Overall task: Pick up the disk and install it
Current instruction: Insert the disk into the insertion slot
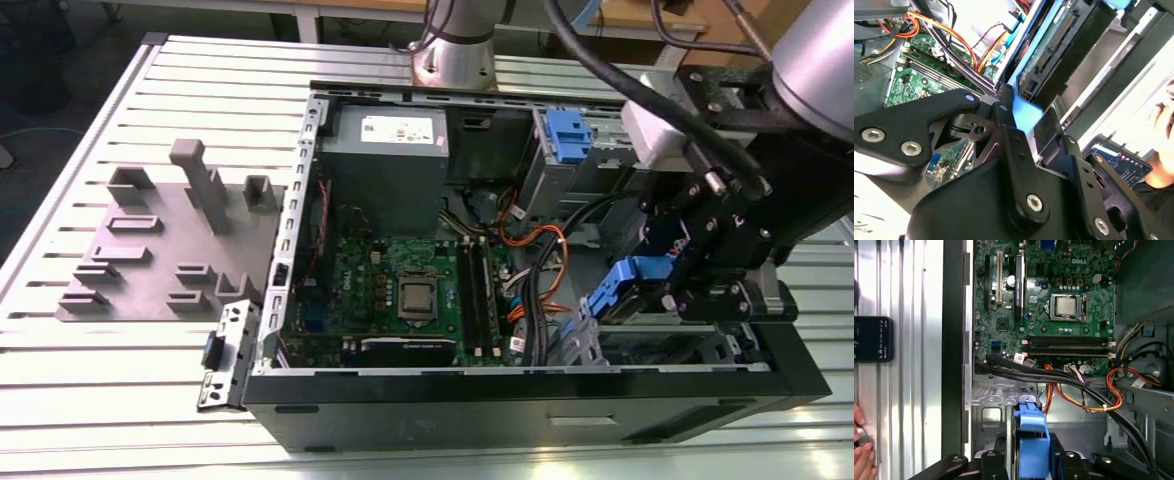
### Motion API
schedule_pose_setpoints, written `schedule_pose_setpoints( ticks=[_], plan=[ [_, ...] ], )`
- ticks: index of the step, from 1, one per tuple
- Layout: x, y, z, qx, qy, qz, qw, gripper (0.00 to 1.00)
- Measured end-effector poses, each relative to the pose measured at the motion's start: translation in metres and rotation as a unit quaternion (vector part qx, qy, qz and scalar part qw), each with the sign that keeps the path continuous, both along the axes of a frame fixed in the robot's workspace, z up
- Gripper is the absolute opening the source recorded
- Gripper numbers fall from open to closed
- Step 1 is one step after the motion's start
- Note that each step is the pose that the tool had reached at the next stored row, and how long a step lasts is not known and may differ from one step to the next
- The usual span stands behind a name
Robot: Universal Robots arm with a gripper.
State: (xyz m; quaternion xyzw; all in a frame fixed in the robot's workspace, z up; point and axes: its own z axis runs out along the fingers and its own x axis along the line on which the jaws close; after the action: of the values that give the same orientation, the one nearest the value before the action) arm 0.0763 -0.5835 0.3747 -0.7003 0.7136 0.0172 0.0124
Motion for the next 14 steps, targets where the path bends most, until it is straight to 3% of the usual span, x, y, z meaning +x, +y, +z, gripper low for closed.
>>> schedule_pose_setpoints(
  ticks=[3, 6, 14],
  plan=[
    [0.0000, 0.0002, 0.0086, 0.0002, 0.0000, 0.000, 1.00000, 0.43],
    [0.0000, 0.0002, 0.0086, 0.0005, 0.0001, 0.000, 1.00000, 0.43],
    [0.0015, 0.0002, -0.0048, 0.0005, 0.0002, 0.000, 1.00000, 0.42]
  ],
)
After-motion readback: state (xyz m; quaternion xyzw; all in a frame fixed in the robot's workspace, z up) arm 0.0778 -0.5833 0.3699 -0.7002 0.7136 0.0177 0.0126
